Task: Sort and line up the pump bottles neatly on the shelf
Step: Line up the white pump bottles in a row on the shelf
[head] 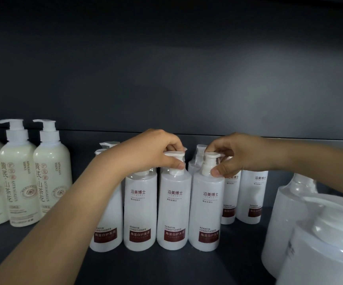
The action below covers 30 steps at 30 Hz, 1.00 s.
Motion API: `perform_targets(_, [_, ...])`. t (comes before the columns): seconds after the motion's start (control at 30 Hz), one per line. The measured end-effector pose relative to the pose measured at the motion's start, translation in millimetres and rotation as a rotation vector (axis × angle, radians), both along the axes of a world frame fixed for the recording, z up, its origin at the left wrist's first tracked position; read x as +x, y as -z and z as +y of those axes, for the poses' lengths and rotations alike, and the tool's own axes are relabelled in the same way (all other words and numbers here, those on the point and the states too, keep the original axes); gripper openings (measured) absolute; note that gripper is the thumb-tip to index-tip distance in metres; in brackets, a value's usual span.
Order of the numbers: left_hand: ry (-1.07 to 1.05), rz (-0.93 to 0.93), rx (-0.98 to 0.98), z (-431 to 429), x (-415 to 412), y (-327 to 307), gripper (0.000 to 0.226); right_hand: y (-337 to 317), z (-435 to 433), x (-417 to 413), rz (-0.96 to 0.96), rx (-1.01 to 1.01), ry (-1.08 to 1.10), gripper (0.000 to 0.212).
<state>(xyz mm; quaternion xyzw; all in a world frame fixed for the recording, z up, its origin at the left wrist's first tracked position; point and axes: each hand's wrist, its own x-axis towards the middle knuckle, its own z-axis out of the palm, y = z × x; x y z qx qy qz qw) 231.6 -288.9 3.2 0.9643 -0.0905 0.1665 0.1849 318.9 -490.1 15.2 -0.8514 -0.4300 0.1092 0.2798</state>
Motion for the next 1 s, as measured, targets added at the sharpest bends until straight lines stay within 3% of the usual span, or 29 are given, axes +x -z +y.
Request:
perform_targets(0.37, [-0.019,0.009,0.054,-1.4,-2.5,0.6,0.017,-2.4,0.8,-1.7,-0.103,-0.063,0.024,0.027])
perform_targets(0.57, [-0.106,0.154,0.334,-13.3,-4.7,-23.0,0.026,-21.4,-1.5,-11.6,-0.306,-0.457,0.000,0.046])
perform_targets(0.67, [-0.155,0.183,0.382,-24.1,-13.0,-46.5,0.032,-43.0,-10.4,-23.3,-0.447,-0.624,0.029,0.055])
perform_targets(0.8, [-0.227,0.060,0.471,-51.5,-31.8,-72.4,0.030,-65.4,-38.0,-44.2,-0.648,-0.623,0.139,0.053])
perform_targets(1.0, [-0.294,-0.034,0.427,-117.9,-74.2,-84.4,0.027,-75.0,-107.6,-71.6,-0.820,-0.581,0.281,0.050])
